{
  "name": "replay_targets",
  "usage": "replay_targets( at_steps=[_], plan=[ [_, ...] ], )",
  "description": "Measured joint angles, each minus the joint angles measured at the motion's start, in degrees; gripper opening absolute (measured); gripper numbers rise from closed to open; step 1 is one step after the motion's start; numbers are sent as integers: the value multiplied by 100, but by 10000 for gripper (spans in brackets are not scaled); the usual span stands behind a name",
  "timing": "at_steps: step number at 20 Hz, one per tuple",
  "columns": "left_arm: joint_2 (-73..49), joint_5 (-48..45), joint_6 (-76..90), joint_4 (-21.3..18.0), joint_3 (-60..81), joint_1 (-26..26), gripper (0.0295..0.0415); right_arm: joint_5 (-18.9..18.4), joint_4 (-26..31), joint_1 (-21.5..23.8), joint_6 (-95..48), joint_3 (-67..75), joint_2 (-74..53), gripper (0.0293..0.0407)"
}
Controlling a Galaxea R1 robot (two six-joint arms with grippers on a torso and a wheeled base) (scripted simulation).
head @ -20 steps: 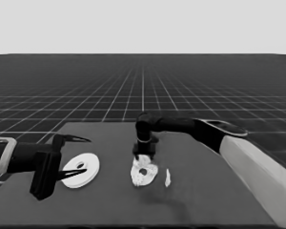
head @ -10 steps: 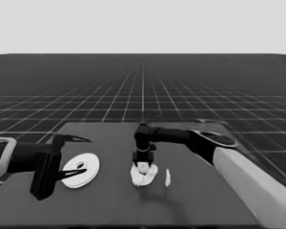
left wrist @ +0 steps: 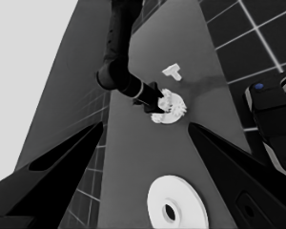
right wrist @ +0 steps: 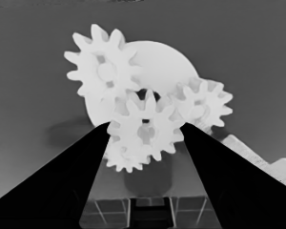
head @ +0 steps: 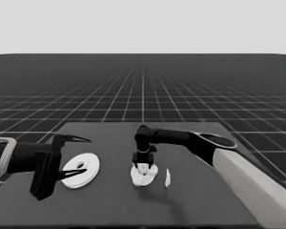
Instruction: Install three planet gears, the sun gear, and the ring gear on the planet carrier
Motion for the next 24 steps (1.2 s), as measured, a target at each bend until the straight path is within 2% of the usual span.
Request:
replay_targets(
  at_steps=[24],
  plan=[
    [0, 0, 0, 0, 0, 0, 385, 1, 0, -5, 1436, 1, 3, 310]
  ],
)
